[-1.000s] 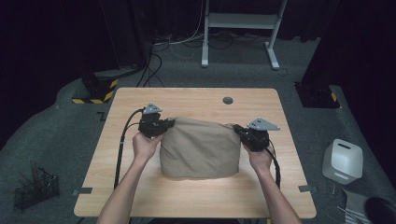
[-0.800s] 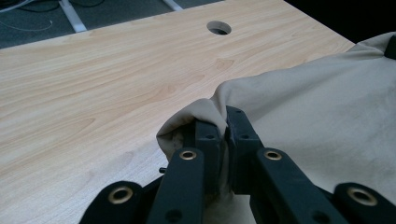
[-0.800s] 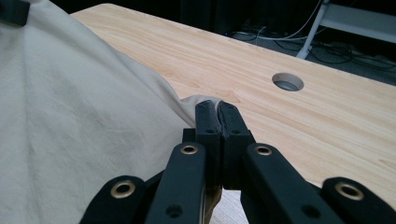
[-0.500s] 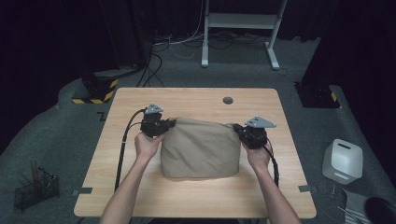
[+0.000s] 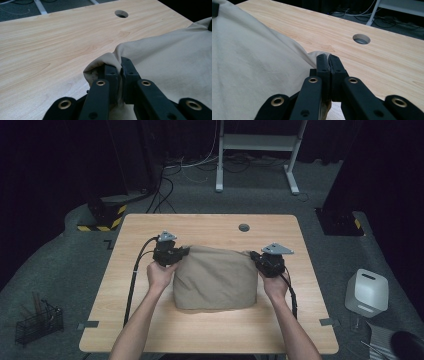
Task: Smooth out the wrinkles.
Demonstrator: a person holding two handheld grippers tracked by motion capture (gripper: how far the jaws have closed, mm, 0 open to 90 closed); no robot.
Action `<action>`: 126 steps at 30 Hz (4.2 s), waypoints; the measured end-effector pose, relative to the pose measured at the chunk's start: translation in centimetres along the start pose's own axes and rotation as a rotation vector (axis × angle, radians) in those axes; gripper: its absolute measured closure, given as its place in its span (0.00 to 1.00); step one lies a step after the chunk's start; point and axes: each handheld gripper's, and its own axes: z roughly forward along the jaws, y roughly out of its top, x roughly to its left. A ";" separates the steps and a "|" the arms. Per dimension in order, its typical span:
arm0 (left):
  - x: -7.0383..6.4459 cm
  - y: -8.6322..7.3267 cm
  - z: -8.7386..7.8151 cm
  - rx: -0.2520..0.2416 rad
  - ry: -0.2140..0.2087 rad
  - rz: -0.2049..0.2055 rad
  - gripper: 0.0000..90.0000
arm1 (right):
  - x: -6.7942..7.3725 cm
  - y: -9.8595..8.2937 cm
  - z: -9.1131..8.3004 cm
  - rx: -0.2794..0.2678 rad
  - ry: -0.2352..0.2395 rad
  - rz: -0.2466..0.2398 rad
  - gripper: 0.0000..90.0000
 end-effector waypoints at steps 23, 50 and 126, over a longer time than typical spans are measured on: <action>0.7 -0.6 2.6 0.036 0.038 -0.026 0.95 | -1.0 -0.8 2.3 0.054 0.003 0.049 0.98; 0.9 -2.0 4.5 0.101 0.078 -0.007 0.94 | -0.9 -1.8 4.8 0.170 -0.024 0.005 0.97; -2.5 -5.7 2.3 0.052 0.032 0.026 0.42 | 0.2 -6.0 3.8 0.180 0.034 0.065 0.59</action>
